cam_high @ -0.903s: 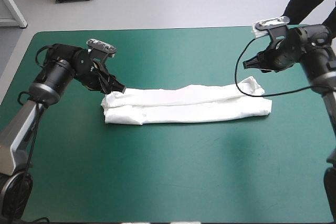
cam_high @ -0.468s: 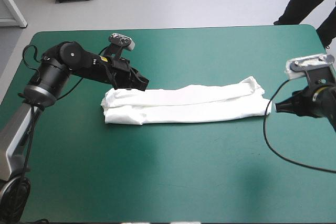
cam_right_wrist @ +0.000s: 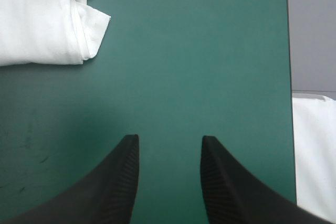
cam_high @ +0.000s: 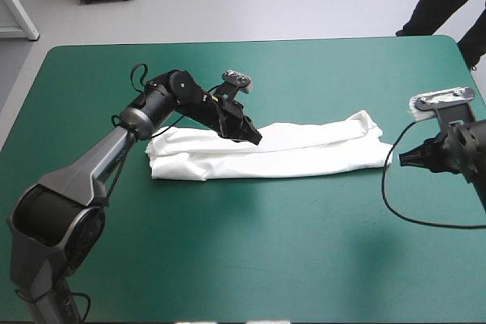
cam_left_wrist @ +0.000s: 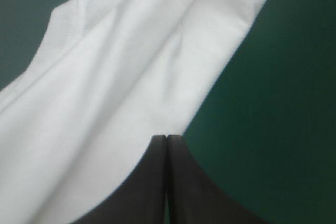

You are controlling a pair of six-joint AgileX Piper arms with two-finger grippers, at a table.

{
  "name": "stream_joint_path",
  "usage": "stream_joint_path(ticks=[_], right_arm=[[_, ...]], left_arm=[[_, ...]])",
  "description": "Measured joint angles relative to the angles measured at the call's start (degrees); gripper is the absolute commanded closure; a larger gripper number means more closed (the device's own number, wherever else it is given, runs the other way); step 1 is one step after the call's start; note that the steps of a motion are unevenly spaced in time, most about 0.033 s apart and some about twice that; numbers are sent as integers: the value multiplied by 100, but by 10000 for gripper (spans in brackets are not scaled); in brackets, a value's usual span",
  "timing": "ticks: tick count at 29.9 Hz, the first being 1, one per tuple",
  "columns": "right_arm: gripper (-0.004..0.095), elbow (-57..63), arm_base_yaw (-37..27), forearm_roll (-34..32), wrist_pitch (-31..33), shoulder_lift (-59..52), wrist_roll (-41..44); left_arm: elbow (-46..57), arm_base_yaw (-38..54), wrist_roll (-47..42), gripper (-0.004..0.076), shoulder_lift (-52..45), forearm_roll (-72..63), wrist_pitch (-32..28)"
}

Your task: Fold the cloth

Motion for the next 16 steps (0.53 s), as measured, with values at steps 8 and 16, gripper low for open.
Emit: stream_joint_path(ticks=[8, 16], right_arm=[[530, -746, -529, 849, -302, 1222, -150], [527, -1550, -923, 2300, -297, 2059, -971]], left_arm=[[-611, 0, -94, 746, 823, 50, 136], [-661, -204, -453, 746, 1548, 646, 132]])
